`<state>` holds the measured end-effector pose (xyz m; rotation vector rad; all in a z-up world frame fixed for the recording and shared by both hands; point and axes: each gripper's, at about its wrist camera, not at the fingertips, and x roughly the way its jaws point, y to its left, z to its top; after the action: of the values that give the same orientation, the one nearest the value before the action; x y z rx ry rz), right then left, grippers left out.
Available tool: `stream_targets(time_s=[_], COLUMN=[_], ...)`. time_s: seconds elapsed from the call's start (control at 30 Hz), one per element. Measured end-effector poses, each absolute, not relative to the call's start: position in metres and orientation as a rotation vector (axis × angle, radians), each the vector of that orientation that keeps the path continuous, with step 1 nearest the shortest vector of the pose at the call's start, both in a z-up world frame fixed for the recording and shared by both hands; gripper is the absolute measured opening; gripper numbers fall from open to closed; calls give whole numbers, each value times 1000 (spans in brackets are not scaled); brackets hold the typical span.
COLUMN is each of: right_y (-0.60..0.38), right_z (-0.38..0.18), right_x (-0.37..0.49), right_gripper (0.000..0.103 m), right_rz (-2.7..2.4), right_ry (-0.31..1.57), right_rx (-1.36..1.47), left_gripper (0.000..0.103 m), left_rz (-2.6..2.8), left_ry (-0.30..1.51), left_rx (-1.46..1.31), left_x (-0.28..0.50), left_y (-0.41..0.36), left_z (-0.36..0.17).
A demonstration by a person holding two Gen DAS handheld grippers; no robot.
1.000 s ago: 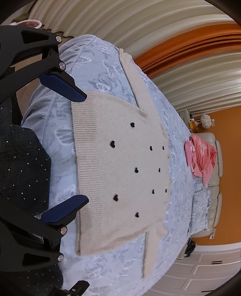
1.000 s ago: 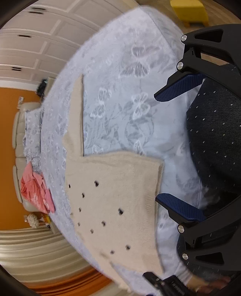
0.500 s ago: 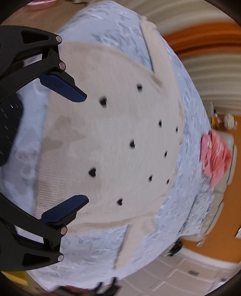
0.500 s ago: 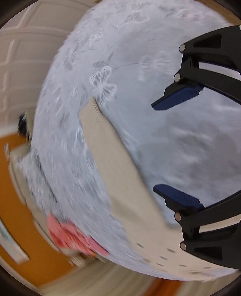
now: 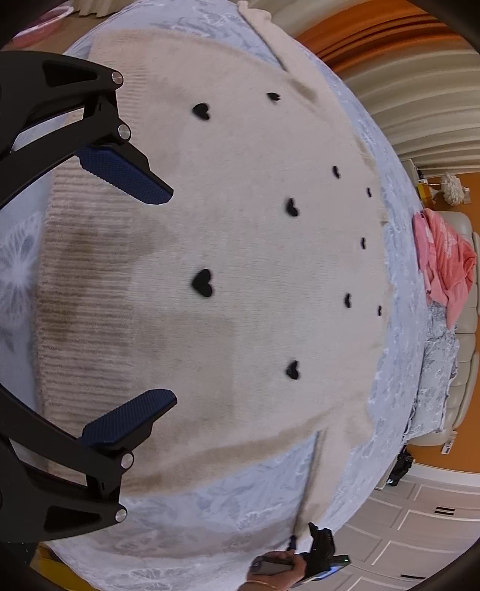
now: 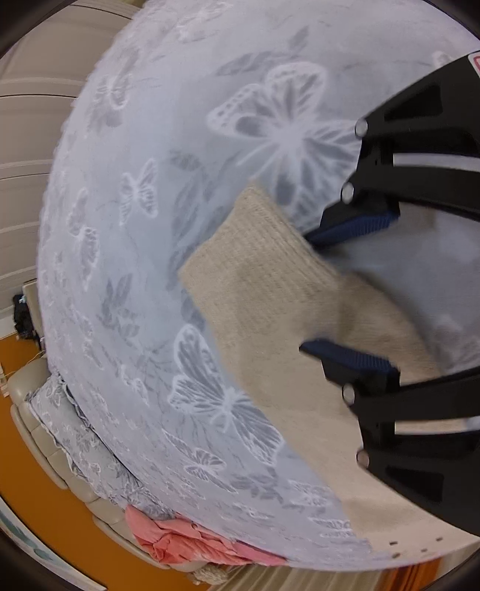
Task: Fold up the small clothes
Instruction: 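Grasp the sweater sleeve cuff with the right gripper, then fold the held sleeve across the sweater body with the right gripper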
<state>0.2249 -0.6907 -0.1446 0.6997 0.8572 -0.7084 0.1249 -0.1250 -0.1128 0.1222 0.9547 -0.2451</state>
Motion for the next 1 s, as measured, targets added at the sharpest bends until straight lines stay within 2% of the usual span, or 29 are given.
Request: stream_targets(time_s=[0.03, 0.07, 0.27, 0.37, 0.47, 0.63, 0.77, 0.83, 0.87, 0.9, 0.97, 1.0], right_y=[-690, -690, -644, -573, -492, -330, -228, -210, -214, -220, -257, -280], right_z=[-144, -141, -63, -8, 24, 14, -45, -52, -50, -46, -40, -43], right_x=[226, 227, 243, 280, 316, 381, 412, 402, 390, 368, 327, 304], right_gripper=[18, 12, 10, 10, 10, 11, 30, 30, 37, 56, 77, 80], right_rz=[-699, -684, -504, -285, -105, 150, 263, 253, 237, 215, 102, 35], right_ry=[854, 843, 658, 616, 620, 733, 907, 912, 884, 854, 772, 748], right_rx=[701, 713, 668, 571, 457, 294, 151, 79, 67, 73, 108, 122], left_gripper=[98, 98, 98, 98, 98, 98, 98, 98, 98, 98, 98, 98], left_rz=[-243, -240, -232, -235, -233, -204, -184, -177, -178, -189, -202, -207], left_ry=[961, 967, 964, 965, 947, 929, 932, 927, 928, 930, 937, 940], left_rx=[124, 126, 85, 62, 34, -64, -150, -188, -203, -241, -314, -341], left_x=[125, 124, 125, 125, 125, 135, 157, 180, 190, 208, 245, 260], left_y=[-124, -124, -116, -112, -106, -80, -51, -32, -26, -17, -4, -2], left_z=[-116, -119, -118, -117, -110, -93, -83, -76, -74, -71, -69, -69])
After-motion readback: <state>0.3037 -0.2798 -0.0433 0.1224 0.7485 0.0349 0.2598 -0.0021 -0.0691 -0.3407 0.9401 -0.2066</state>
